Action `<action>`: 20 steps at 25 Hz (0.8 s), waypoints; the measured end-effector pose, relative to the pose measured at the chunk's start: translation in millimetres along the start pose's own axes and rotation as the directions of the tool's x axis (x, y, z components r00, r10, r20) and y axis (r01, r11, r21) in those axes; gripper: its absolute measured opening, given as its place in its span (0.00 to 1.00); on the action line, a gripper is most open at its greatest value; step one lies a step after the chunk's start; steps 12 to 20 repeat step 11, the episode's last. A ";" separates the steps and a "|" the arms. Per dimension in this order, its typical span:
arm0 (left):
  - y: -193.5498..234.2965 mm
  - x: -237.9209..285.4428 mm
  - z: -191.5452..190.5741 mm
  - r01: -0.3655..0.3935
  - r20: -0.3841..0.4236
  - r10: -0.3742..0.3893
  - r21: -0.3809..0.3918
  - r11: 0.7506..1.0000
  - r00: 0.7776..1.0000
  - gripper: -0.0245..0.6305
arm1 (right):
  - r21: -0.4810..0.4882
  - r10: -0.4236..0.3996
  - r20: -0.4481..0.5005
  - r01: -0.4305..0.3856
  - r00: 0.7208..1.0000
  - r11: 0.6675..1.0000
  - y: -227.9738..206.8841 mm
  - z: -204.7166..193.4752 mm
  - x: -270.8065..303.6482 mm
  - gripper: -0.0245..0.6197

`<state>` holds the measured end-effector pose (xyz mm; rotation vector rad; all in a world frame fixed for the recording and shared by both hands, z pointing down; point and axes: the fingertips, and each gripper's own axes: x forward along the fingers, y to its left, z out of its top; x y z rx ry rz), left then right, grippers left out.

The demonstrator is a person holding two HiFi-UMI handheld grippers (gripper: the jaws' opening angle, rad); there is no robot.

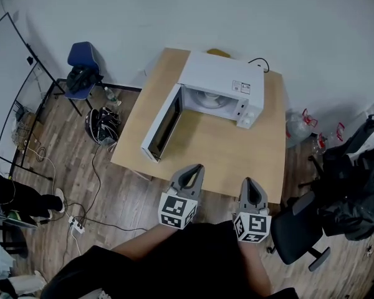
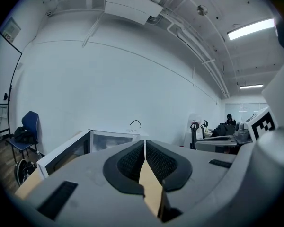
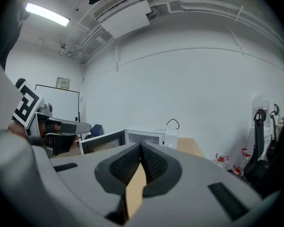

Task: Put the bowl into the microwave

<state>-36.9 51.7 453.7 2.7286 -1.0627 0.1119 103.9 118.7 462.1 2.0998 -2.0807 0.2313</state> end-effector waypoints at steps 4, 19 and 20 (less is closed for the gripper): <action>-2.5 0.8 -6.0 0.007 -0.011 -0.007 -0.011 1.000 1.000 0.07 | -0.006 -0.010 -0.002 0.010 1.000 1.000 -3.7 -0.2 -1.7 0.13; -2.4 -3.5 -8.9 0.030 -0.008 -0.030 0.000 1.000 1.000 0.07 | -0.006 -0.017 -0.003 0.016 1.000 1.000 4.0 -4.5 -0.7 0.13; -2.4 -3.5 -8.9 0.030 -0.008 -0.030 0.000 1.000 1.000 0.07 | -0.006 -0.017 -0.003 0.016 1.000 1.000 4.0 -4.5 -0.7 0.13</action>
